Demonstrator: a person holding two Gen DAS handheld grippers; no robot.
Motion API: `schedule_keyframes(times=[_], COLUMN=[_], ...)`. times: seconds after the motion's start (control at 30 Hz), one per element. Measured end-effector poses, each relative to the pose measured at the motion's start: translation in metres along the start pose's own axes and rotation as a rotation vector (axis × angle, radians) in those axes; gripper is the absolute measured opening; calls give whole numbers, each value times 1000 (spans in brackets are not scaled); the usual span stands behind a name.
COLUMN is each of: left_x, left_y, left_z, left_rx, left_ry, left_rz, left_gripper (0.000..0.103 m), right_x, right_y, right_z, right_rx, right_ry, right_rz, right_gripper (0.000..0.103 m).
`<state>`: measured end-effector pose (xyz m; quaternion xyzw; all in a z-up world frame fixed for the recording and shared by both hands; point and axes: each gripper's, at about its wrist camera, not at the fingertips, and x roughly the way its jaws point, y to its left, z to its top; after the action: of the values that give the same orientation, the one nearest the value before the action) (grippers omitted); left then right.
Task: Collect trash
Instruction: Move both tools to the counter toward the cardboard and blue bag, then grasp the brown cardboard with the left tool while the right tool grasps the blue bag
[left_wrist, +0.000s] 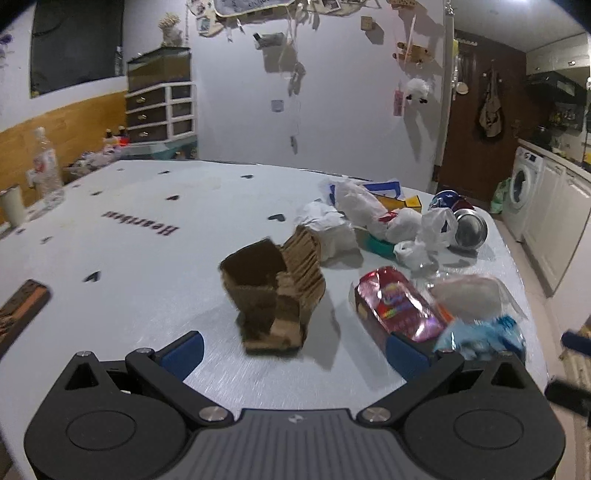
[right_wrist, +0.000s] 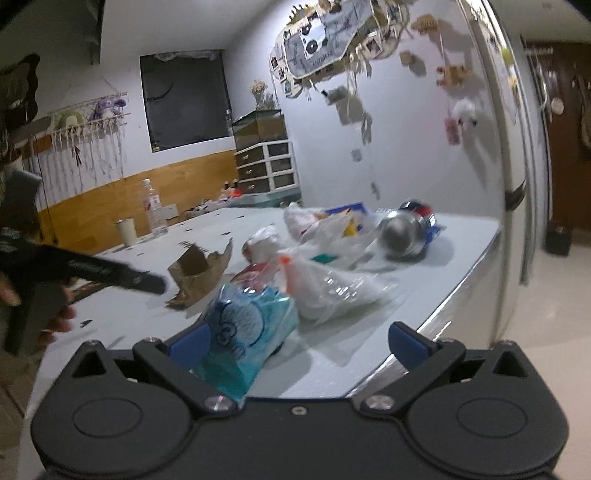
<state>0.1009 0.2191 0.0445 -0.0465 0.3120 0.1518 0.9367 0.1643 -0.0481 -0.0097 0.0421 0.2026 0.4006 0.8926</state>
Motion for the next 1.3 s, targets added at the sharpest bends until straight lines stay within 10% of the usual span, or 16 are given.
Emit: schedule_keyframes(times=[0.43, 0.97, 1.3], left_x=[56, 91, 86], left_y=[-2, -8, -10], left_z=[22, 25, 21], left_rx=[34, 68, 123], left_ry=[39, 6, -37], left_rz=[47, 157, 223], left_gripper=[103, 103, 73], right_x=[45, 51, 39], right_y=[7, 12, 15], right_z=[-2, -1, 1], right_rx=[144, 152, 111], right_ry=[65, 124, 151], right_rz=[203, 231, 238], right_gripper=[103, 58, 48])
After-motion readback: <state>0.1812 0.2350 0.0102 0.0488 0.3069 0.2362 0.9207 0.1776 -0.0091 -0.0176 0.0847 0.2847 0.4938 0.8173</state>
